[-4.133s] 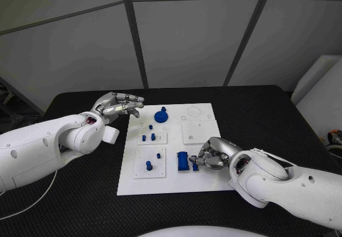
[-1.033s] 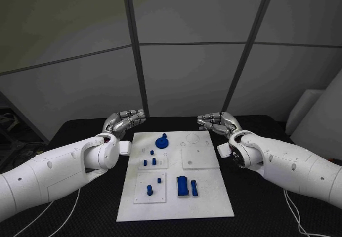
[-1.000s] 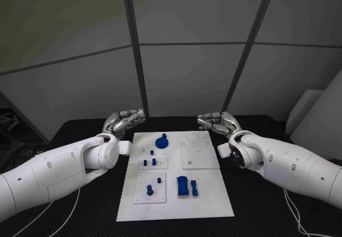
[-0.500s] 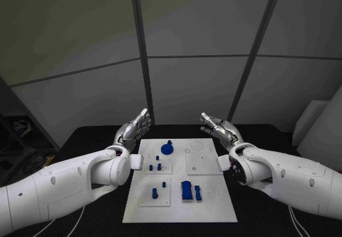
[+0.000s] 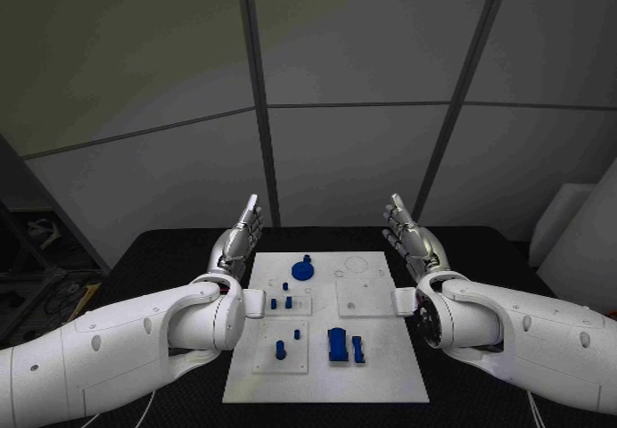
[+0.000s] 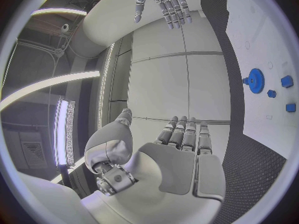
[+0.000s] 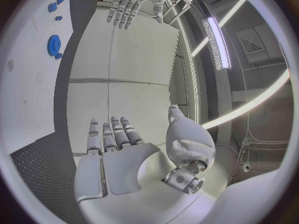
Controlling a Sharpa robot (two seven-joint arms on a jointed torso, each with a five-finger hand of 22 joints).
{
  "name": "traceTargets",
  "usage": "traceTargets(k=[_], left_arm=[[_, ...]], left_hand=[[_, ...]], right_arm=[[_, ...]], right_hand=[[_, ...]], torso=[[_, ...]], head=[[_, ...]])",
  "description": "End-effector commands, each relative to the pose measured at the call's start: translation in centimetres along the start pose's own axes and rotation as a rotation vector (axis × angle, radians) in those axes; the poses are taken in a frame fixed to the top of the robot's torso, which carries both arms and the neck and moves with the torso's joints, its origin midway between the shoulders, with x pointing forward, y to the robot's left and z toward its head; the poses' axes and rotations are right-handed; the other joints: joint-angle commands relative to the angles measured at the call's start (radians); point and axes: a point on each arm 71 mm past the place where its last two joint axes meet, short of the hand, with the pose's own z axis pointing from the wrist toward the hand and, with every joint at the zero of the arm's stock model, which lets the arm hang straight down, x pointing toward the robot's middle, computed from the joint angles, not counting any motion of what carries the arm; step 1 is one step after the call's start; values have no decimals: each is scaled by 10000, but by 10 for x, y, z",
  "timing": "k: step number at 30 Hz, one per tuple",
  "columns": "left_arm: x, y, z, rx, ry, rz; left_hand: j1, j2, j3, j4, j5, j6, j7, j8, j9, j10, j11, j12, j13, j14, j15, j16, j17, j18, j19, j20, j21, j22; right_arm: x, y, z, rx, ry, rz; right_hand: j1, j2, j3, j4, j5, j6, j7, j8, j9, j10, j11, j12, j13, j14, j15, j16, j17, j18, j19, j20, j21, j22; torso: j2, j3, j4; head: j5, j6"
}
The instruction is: Assemble the parts on the task board
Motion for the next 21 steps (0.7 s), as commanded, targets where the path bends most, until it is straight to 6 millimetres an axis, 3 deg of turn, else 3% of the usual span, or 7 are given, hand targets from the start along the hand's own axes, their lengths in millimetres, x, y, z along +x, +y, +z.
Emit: traceTargets(k=[1, 3, 6, 7, 8, 20, 21], left_arm=[[-1, -4, 0, 451, -233, 329], [-1, -4, 0, 451, -233, 329], [-1, -4, 0, 451, -233, 329], [-1, -4, 0, 451, -233, 329], [-1, -4, 0, 451, -233, 329], [-1, -4, 0, 451, -233, 329], [-1, -4, 0, 451, -233, 329]], left_hand=[[-1122, 35, -331, 3, -71, -824, -20, -44, -12, -873, -69, -59, -11, -769, -53, -59, -18, -584, -403, -353, -60, -945], [-1304, 35, -1043, 3, -71, -953, -20, -44, -12, -1015, -69, -59, -11, -893, -53, -59, -18, -584, -466, -353, -60, -945], [-1589, 35, -1043, 3, -71, -1163, -20, -44, -12, -1244, -69, -59, -11, -1097, -53, -59, -18, -584, -553, -353, -60, -945], [-1637, 35, -1043, 3, -71, -1203, -20, -44, -12, -1274, -69, -59, -11, -1126, -53, -59, -18, -584, -1264, -353, -60, -945], [-1715, 35, -1043, 3, -71, -1261, -20, -44, -12, -1329, -69, -59, -11, -1182, -53, -59, -18, -584, -1264, -353, -60, -945], [-2404, 35, -1043, 3, -71, -1747, -20, -44, -12, -1866, -69, -59, -11, -1634, -53, -59, -18, -584, -1264, -353, -60, -945], [-2560, 35, -1043, 3, -71, -1879, -20, -44, -12, -1995, -69, -59, -11, -2425, -53, -59, -18, -584, -1264, -353, -60, -945]], right_arm=[[-3, 2, 0, -131, -455, 29], [-3, 2, 0, -131, -455, 29], [-3, 2, 0, -131, -455, 29], [-3, 2, 0, -131, -455, 29], [-3, 2, 0, -131, -455, 29], [-3, 2, 0, -131, -455, 29], [-3, 2, 0, -131, -455, 29]], right_hand=[[-1328, 0, -1, -266, -137, -813, -83, -38, -28, -912, -50, -71, -14, -398, -43, -45, -12, -377, -698, -312, -75, -520], [-1547, 0, -1, -266, -137, -948, -83, -38, -28, -1059, -50, -71, -14, -449, -43, -45, -12, -377, -820, -312, -75, -520], [-1905, 0, -1, -266, -137, -1167, -83, -38, -28, -1298, -50, -71, -14, -549, -43, -45, -12, -377, -998, -312, -75, -520], [-1975, 0, -1, -266, -137, -1207, -83, -38, -28, -1349, -50, -71, -14, -584, -43, -45, -12, -377, -1035, -312, -75, -520], [-2070, 0, -1, -266, -137, -1268, -83, -38, -28, -1421, -50, -71, -14, -1295, -43, -45, -12, -377, -1092, -312, -75, -520], [-2906, 0, -1, -266, -137, -1751, -83, -38, -28, -1980, -50, -71, -14, -1295, -43, -45, -12, -377, -1509, -312, -75, -520], [-2944, 0, -1, -266, -137, -1794, -83, -38, -28, -1994, -50, -71, -14, -1295, -43, -45, -12, -377, -1525, -312, -75, -520]], torso=[[-3, 1, 1], [-3, 1, 1], [-3, 1, 1], [-3, 1, 1], [-3, 1, 1], [-3, 1, 1], [-3, 1, 1]], head=[[-1, -2], [-1, -2], [-1, -2], [-1, -2], [-1, -2], [-1, -2], [-1, -2]])
